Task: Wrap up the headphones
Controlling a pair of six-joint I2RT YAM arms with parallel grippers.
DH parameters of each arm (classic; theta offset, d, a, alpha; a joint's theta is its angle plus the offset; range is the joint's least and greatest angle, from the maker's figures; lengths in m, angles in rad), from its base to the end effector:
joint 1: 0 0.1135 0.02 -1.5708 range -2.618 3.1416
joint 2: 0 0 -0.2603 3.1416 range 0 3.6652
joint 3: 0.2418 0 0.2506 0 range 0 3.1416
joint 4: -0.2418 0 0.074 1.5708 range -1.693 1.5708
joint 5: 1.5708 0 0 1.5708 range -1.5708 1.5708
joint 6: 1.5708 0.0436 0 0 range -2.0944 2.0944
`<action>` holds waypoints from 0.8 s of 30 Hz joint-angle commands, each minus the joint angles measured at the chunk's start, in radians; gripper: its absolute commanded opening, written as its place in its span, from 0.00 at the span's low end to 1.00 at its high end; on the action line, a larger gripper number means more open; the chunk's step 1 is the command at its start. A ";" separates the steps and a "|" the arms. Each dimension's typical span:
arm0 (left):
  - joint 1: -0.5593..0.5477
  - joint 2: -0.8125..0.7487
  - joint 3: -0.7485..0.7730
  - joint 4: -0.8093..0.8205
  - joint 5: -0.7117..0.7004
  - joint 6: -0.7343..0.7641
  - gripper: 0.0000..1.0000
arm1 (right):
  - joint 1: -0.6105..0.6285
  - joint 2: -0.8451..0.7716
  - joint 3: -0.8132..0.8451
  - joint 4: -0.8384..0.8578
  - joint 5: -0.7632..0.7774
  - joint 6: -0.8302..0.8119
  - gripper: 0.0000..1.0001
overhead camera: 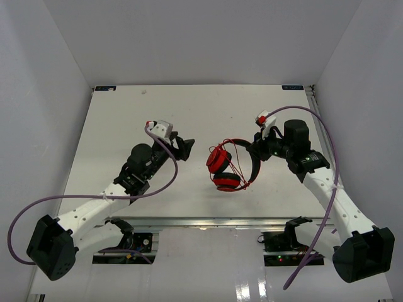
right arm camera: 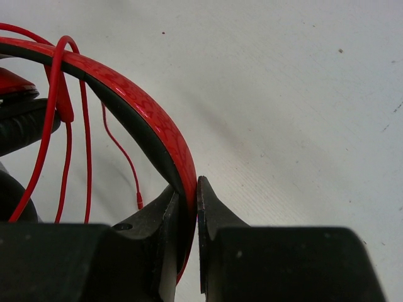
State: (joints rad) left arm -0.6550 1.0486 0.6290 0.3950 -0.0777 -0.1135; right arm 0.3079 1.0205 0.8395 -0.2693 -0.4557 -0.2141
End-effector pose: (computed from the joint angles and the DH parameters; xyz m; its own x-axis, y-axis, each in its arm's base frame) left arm 0.2037 -0.1522 0.2919 -0.0812 -0.0800 -0.9935 0.5401 0.8342 -0.1113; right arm 0.2190 0.0898 0.3014 -0.2673 -0.2852 -0.9205 -0.7230 0.6908 -0.0041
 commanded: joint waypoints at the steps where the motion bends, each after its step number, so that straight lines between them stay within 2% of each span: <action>1: 0.002 -0.080 -0.152 0.077 0.187 -0.194 0.83 | -0.006 0.009 0.086 0.016 -0.081 0.027 0.08; 5: 0.002 -0.077 -0.299 0.282 0.276 -0.271 0.85 | -0.009 0.018 0.105 0.005 -0.092 0.033 0.08; 12: 0.002 0.122 -0.408 0.642 0.413 -0.383 0.98 | -0.010 0.029 0.142 -0.018 -0.118 0.047 0.08; 16: 0.002 0.262 -0.387 0.777 0.473 -0.407 0.98 | -0.011 0.032 0.150 -0.021 -0.131 0.057 0.08; 24: -0.007 0.470 -0.274 0.871 0.489 -0.449 0.98 | -0.015 0.034 0.151 -0.018 -0.151 0.073 0.08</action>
State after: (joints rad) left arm -0.6553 1.4747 0.2880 1.1475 0.3777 -0.5294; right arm 0.3004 1.0560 0.9298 -0.3176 -0.5514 -0.1877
